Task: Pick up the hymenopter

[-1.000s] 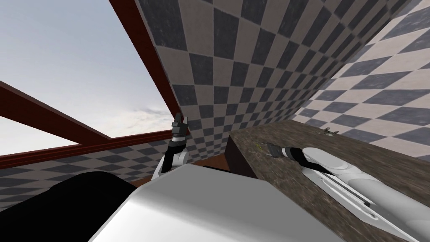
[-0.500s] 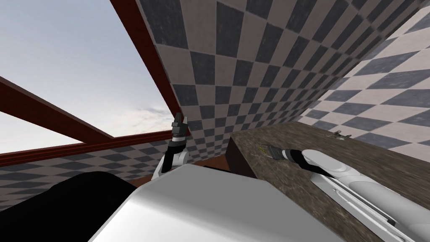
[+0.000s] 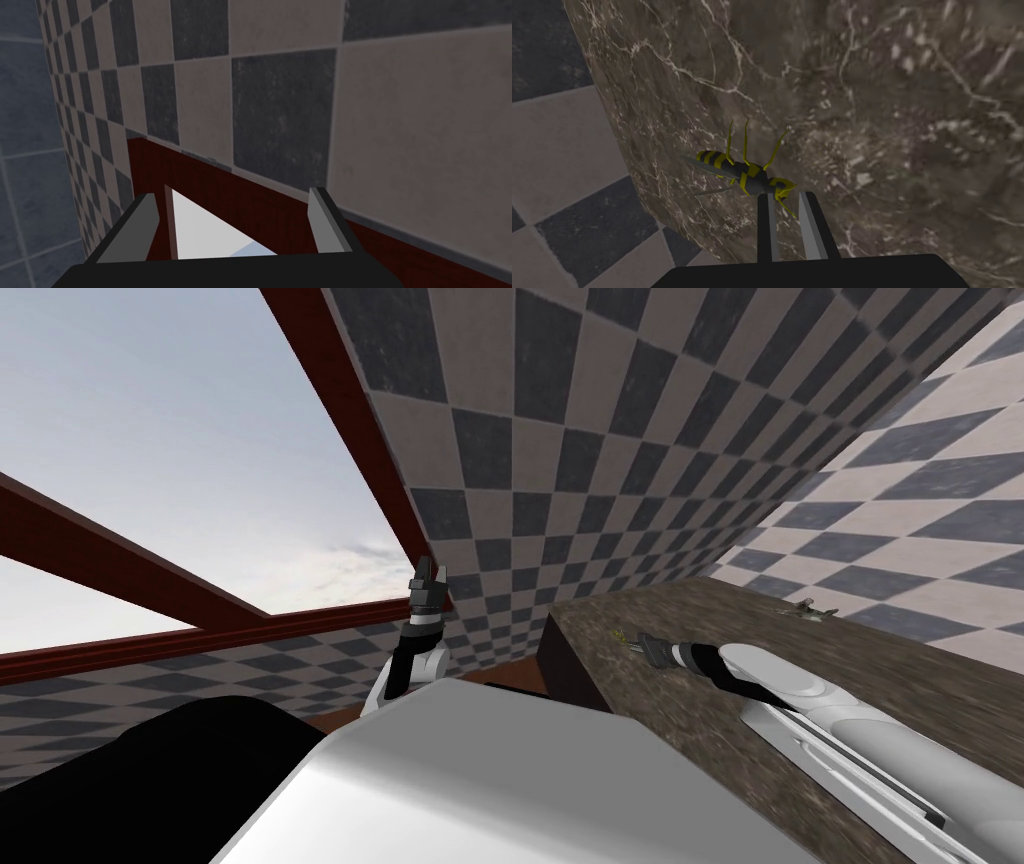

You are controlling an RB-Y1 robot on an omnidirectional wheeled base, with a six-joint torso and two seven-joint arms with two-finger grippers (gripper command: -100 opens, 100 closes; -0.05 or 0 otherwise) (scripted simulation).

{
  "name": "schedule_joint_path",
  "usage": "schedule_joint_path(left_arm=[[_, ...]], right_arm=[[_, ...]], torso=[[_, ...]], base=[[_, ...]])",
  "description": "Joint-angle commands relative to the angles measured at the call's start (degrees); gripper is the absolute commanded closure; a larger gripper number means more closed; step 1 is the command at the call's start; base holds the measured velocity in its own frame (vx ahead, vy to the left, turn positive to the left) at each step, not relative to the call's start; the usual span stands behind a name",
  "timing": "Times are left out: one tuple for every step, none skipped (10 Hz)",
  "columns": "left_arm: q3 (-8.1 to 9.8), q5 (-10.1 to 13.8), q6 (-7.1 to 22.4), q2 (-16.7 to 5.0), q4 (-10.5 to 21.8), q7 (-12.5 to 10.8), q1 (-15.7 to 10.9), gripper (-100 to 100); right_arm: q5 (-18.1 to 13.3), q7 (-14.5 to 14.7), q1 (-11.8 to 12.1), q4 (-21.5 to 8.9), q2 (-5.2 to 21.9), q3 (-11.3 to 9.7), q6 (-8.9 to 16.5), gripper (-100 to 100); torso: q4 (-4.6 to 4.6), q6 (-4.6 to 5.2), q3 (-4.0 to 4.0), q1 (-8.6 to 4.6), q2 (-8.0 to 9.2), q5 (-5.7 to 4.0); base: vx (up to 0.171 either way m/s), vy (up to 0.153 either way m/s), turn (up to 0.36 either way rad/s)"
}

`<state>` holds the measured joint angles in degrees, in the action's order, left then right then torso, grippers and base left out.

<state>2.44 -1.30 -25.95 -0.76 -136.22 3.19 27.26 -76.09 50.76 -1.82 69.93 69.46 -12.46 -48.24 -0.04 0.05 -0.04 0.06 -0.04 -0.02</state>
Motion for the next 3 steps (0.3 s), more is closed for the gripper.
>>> schedule_joint_path(left_arm=[[0.00,0.0,0.0,0.0,0.0,0.0,0.0,0],[0.00,0.0,0.0,0.0,0.0,0.0,0.0,0],[0.00,0.0,0.0,0.0,0.0,0.0,0.0,0]], right_arm=[[0.0,0.0,0.0,0.0,0.0,0.0,0.0,0],[0.0,0.0,0.0,0.0,0.0,0.0,0.0,100],[0.0,0.0,0.0,0.0,0.0,0.0,0.0,0]], torso=[[0.00,0.00,0.00,0.00,0.00,0.00],[0.00,0.00,0.00,-0.01,0.00,0.00],[0.00,0.00,0.00,-0.01,0.00,0.00]], base=[[0.000,0.000,0.000],[0.000,0.000,0.000],[0.000,0.000,0.000]])
